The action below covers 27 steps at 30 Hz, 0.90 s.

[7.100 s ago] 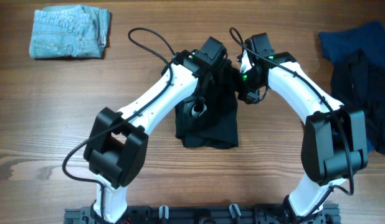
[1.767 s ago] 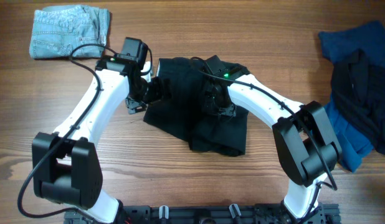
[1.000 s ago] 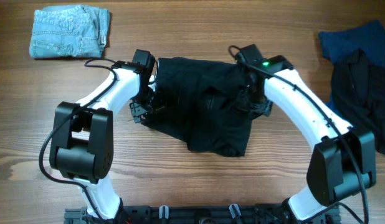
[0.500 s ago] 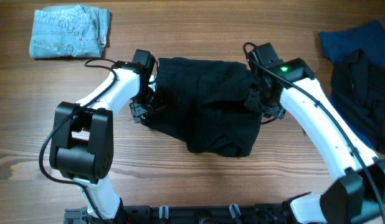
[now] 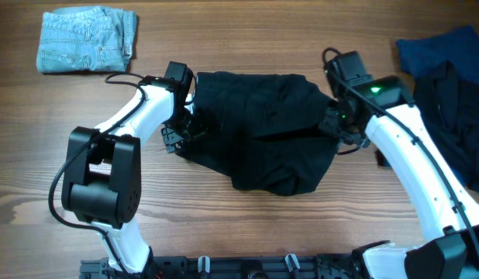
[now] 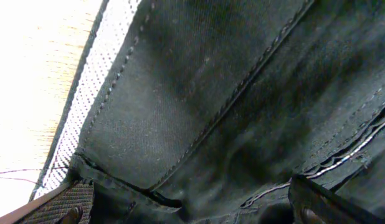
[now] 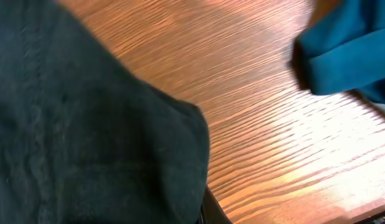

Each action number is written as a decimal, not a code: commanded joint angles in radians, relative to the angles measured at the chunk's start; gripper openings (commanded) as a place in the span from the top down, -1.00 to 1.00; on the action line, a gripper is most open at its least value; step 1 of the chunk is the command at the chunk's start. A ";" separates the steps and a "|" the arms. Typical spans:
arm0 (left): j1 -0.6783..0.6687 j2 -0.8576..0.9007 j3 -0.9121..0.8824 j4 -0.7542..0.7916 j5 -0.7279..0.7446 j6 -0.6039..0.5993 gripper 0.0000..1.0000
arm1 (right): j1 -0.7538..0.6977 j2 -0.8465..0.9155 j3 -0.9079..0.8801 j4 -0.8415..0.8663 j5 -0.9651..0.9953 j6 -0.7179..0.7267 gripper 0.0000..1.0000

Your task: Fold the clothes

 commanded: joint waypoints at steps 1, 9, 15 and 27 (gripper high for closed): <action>0.043 0.032 -0.013 0.003 -0.006 -0.065 -0.99 | -0.078 -0.009 -0.009 0.003 0.072 -0.039 0.87; 0.191 0.032 -0.013 -0.015 -0.001 -0.081 -1.00 | -0.192 -0.009 -0.009 0.080 0.031 -0.158 0.30; 0.246 0.032 -0.013 -0.025 -0.001 -0.077 -1.00 | -0.197 -0.009 -0.009 0.127 0.022 -0.211 -0.39; 0.252 0.015 -0.013 -0.022 -0.002 -0.043 -0.99 | -0.146 -0.014 -0.006 0.154 -0.454 -0.443 -0.52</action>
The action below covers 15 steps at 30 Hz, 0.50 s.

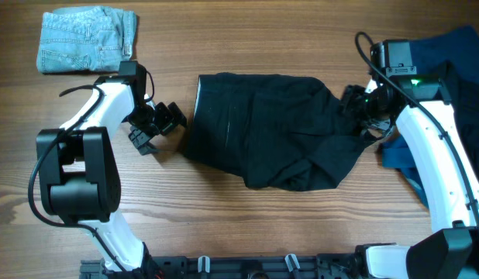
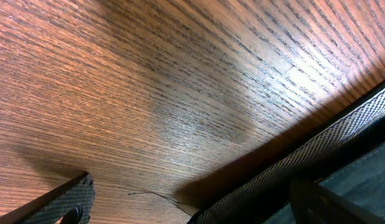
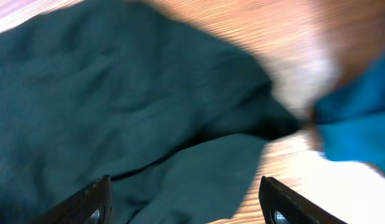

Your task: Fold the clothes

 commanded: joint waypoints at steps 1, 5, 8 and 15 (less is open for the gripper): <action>0.006 -0.002 -0.011 0.007 -0.013 0.031 -1.00 | 0.064 -0.014 -0.006 0.005 -0.271 -0.141 -0.52; 0.006 -0.026 -0.011 0.013 -0.013 0.031 -1.00 | 0.189 -0.012 -0.006 0.017 -0.278 -0.156 -0.60; 0.006 -0.029 -0.011 0.009 -0.013 0.031 -0.99 | 0.260 0.001 -0.006 0.039 -0.265 -0.156 -0.60; 0.006 -0.028 -0.011 -0.017 -0.014 0.047 -1.00 | 0.303 0.149 -0.008 -0.002 -0.047 -0.135 -0.50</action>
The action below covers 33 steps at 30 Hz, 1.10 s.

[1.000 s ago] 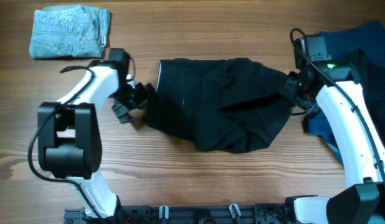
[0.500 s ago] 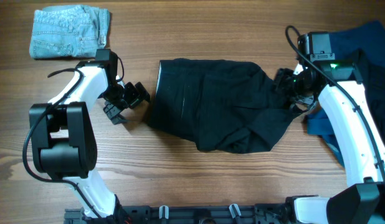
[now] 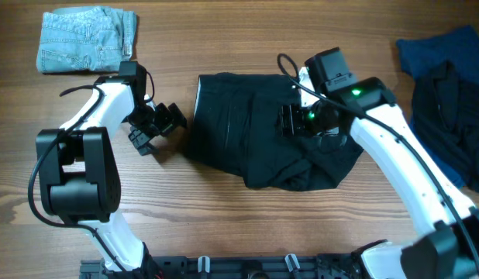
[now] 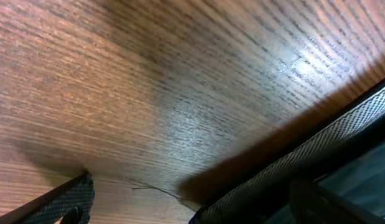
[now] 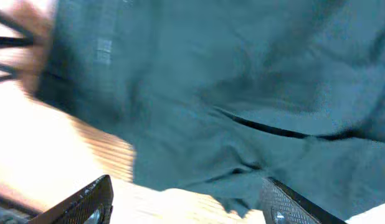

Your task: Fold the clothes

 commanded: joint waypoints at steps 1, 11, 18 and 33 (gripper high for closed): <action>0.006 -0.026 -0.010 -0.003 -0.013 0.031 -1.00 | 0.001 0.127 -0.008 -0.028 0.146 -0.014 -0.50; 0.006 -0.026 -0.010 0.005 -0.013 0.032 -1.00 | 0.002 0.236 -0.008 -0.017 0.243 -0.031 -0.48; 0.006 -0.026 -0.010 0.005 -0.013 0.032 -1.00 | 0.002 0.238 -0.008 0.010 0.243 -0.099 -0.28; 0.006 -0.026 -0.010 0.005 -0.013 0.032 -0.99 | 0.002 0.290 -0.008 0.029 0.183 -0.192 -0.31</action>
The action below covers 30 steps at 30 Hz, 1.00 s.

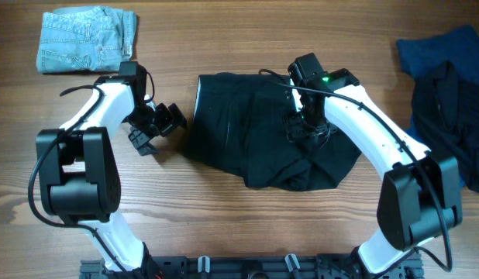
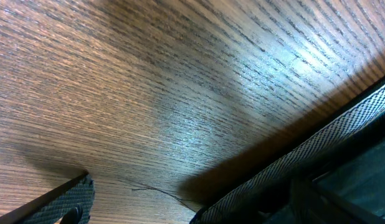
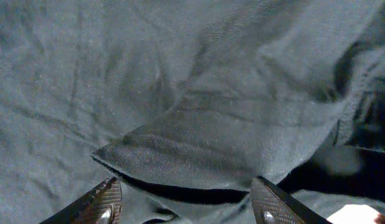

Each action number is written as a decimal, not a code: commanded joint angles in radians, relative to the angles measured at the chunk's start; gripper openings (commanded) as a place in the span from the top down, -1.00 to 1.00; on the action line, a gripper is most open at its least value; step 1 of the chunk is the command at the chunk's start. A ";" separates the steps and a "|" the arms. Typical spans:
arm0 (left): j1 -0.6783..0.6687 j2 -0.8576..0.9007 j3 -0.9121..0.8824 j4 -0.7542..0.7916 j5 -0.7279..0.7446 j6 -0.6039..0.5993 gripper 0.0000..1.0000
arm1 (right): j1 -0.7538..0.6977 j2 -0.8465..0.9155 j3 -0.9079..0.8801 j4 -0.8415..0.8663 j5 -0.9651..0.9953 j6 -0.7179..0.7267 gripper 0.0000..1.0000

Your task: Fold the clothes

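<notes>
A black garment [image 1: 263, 128] lies crumpled in the middle of the table. My right gripper [image 1: 301, 128] hangs open low over its right half; in the right wrist view a folded flap [image 3: 199, 155] lies between the spread fingers [image 3: 102, 205]. My left gripper [image 1: 158, 124] is open on bare wood just left of the garment's mesh-lined waistband [image 2: 304, 162], holding nothing.
A folded light-blue denim piece [image 1: 86, 39] rests at the far left corner. A pile of blue and black clothes [image 1: 449, 85] sits at the right edge. A loose thread [image 2: 155, 190] lies on the wood by the left fingers.
My right gripper moved a little nearer over the garment's right half and now straddles a flap of cloth. The left arm stayed put.
Both grippers were at the garment's two ends, with cloth against them. Then the left one stood open on bare wood to the left and the right one was out by the blue pile. The right gripper then came back over the garment, where it hovers open now.
</notes>
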 commanded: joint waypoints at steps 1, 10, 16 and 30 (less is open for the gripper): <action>0.006 -0.026 -0.010 0.003 -0.013 0.021 -0.99 | 0.003 0.061 -0.008 -0.002 -0.023 -0.039 -0.31; 0.006 -0.026 -0.010 0.003 -0.013 0.021 -1.00 | 0.002 0.072 -0.008 -0.026 0.035 0.039 0.28; 0.006 -0.026 -0.010 0.003 -0.013 0.021 -1.00 | 0.000 0.070 -0.008 -0.070 0.152 0.167 0.57; 0.006 -0.026 -0.010 0.003 -0.013 0.021 -0.99 | -0.161 0.045 -0.005 -0.171 0.333 0.419 0.91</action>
